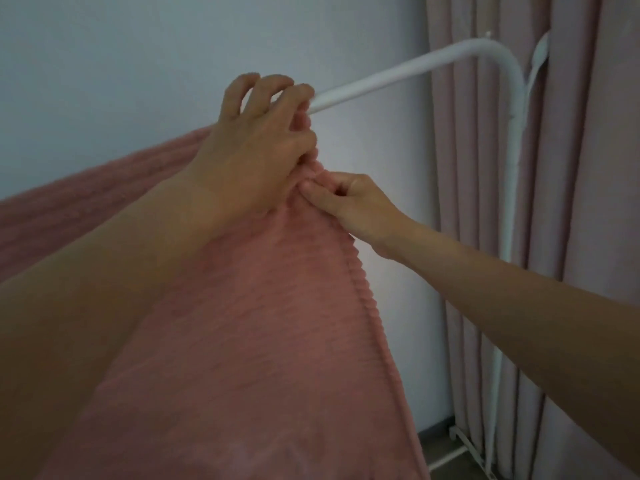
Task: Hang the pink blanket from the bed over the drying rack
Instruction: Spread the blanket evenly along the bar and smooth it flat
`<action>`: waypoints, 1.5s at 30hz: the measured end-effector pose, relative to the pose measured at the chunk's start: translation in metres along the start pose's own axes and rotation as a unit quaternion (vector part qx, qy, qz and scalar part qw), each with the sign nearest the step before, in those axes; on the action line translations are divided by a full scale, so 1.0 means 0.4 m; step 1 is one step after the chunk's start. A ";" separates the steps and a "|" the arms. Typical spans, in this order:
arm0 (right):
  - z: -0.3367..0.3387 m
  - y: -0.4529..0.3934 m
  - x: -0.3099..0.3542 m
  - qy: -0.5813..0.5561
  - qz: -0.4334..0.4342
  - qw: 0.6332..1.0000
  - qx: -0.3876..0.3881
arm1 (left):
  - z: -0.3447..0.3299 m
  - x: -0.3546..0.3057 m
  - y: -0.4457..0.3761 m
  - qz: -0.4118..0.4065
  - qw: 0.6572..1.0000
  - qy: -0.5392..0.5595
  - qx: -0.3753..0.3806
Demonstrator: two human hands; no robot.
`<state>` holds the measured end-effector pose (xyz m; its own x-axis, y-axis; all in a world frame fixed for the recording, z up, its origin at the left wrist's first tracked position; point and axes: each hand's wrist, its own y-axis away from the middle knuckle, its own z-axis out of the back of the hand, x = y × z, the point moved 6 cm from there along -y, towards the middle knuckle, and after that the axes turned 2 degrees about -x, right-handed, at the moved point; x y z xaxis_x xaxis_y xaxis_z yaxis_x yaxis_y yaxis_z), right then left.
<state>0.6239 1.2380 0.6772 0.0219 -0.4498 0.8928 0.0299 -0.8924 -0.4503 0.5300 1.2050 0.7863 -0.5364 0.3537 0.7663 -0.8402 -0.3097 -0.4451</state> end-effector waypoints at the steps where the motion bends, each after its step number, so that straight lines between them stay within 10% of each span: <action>1: -0.005 0.006 -0.017 0.016 -0.021 0.999 0.025 | -0.001 0.007 0.002 0.001 1.000 -0.010 0.005; 7: -0.008 0.086 -0.177 0.116 -0.126 0.973 0.157 | -0.021 -0.078 0.013 -0.069 0.995 0.025 0.062; 13: -0.009 0.139 -0.259 0.146 -0.140 0.972 0.121 | -0.129 -0.201 0.079 -0.143 0.969 0.022 0.202; 21: 0.023 0.139 -0.290 0.223 -0.071 0.969 0.084 | -0.122 -0.130 0.076 -0.086 0.993 0.055 0.052; 31: 0.091 0.198 -0.401 0.305 -0.127 0.940 0.080 | -0.144 -0.221 0.031 -0.149 0.983 0.035 0.097; 38: 0.105 0.194 -0.398 0.042 -0.185 0.982 -0.010 | -0.198 -0.263 0.050 -0.178 0.974 0.034 0.136; 45: -0.023 0.133 -0.338 0.017 -0.187 0.970 0.156 | -0.164 -0.204 0.080 -0.158 0.978 0.078 0.115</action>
<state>0.6134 1.2509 0.5324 -0.0812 -0.1017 0.9915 0.3314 -0.9409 -0.0693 0.5415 1.2239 0.6792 -0.2732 0.5893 0.7604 -0.9356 -0.3467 -0.0674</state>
